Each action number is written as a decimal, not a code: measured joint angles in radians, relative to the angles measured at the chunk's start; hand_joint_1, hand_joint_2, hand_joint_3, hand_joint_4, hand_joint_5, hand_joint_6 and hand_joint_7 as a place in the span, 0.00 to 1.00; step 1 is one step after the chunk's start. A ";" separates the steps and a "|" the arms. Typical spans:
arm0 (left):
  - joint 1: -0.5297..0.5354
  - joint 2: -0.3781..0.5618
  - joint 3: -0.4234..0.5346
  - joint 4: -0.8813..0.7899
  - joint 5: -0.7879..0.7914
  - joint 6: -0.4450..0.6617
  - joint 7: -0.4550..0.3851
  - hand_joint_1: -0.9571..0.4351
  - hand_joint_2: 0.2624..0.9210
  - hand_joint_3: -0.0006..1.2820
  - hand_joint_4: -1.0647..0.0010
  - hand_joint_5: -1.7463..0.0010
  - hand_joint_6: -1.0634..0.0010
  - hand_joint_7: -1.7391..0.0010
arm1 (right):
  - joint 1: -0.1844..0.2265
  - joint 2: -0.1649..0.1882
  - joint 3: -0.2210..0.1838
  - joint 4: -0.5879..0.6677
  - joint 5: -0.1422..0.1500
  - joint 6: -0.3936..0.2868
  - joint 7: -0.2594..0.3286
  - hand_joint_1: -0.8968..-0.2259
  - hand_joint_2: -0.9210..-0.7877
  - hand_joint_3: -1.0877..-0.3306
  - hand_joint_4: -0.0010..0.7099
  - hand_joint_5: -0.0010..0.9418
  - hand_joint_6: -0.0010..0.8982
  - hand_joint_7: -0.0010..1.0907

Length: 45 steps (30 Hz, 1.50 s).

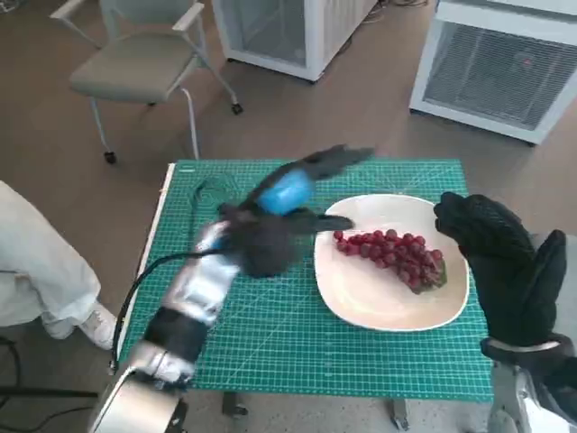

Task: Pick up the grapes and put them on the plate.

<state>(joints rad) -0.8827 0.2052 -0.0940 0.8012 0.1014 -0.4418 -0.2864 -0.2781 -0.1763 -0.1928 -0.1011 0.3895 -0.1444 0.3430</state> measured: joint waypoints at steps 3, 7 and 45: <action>0.058 0.000 0.073 0.010 -0.117 -0.038 -0.076 0.28 1.00 0.10 0.74 0.99 0.64 0.98 | 0.000 0.000 0.001 0.000 0.000 0.004 0.000 0.81 0.00 0.64 0.59 0.89 0.25 0.92; 0.112 0.002 0.149 0.023 -0.223 -0.058 -0.144 0.29 1.00 0.10 0.73 0.99 0.63 0.98 | 0.000 0.000 0.001 0.000 0.000 0.008 0.000 0.81 0.00 0.64 0.59 0.89 0.26 0.92; 0.300 -0.008 0.232 -0.132 -0.376 0.020 -0.283 0.37 1.00 0.09 0.65 0.99 0.60 1.00 | -0.046 -0.016 -0.001 0.047 0.003 0.007 0.040 0.81 0.00 0.64 0.59 0.90 0.26 0.92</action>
<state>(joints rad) -0.5828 0.1973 0.1377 0.6693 -0.2744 -0.4222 -0.5697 -0.3239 -0.1923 -0.1935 -0.0545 0.3925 -0.1373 0.3831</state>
